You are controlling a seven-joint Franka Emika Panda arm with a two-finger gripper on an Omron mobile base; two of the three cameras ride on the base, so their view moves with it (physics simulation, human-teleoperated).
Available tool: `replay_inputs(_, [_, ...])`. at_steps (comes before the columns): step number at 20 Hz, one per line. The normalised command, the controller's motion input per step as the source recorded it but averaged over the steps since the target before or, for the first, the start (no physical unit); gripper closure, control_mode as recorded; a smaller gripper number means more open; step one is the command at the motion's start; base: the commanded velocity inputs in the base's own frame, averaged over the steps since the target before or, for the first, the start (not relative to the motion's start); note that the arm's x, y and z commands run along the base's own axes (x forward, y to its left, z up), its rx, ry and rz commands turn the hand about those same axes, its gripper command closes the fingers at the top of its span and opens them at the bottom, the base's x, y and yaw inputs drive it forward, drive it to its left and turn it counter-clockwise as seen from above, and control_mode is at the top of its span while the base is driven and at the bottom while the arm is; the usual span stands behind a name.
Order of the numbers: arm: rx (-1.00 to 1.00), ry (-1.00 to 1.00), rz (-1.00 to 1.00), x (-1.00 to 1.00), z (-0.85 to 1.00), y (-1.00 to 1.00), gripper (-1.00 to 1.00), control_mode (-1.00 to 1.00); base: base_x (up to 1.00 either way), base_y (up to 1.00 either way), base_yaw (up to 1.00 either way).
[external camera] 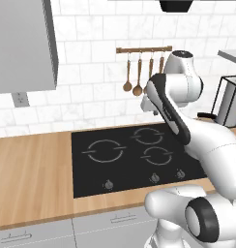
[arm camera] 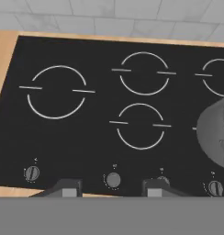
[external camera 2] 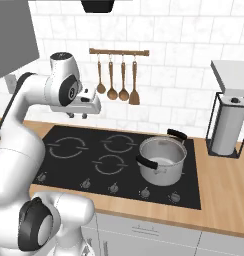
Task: Turn off the front right burner of the stove.
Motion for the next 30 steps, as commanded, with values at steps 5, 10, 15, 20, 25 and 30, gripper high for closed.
replay_inputs(5, [0.0, 0.04, -0.02, -0.03, -0.14, -0.22, -1.0, -1.0, 0.0, 0.0, 0.0])
replay_inputs(10, [0.0, 0.07, -0.08, -0.22, -0.47, -0.82, -1.0, -1.0, 0.0, 0.0, 0.0])
replay_inputs(15, [0.05, 0.06, -0.16, -0.23, -0.66, -1.0, -1.0, -1.0, 0.0, 0.0, 0.0])
replay_inputs(20, [0.03, 0.02, -0.12, -0.11, -0.66, -1.0, -1.0, -1.0, 0.0, 0.0, 0.0])
replay_inputs(25, [0.1, -0.14, 0.01, 0.0, -0.5, -1.0, -1.0, -1.0, 0.0, 0.0, 0.0])
replay_inputs(30, [0.19, -0.15, 0.03, -0.05, -0.45, -1.0, -1.0, -1.0, 0.0, 0.0, 0.0])
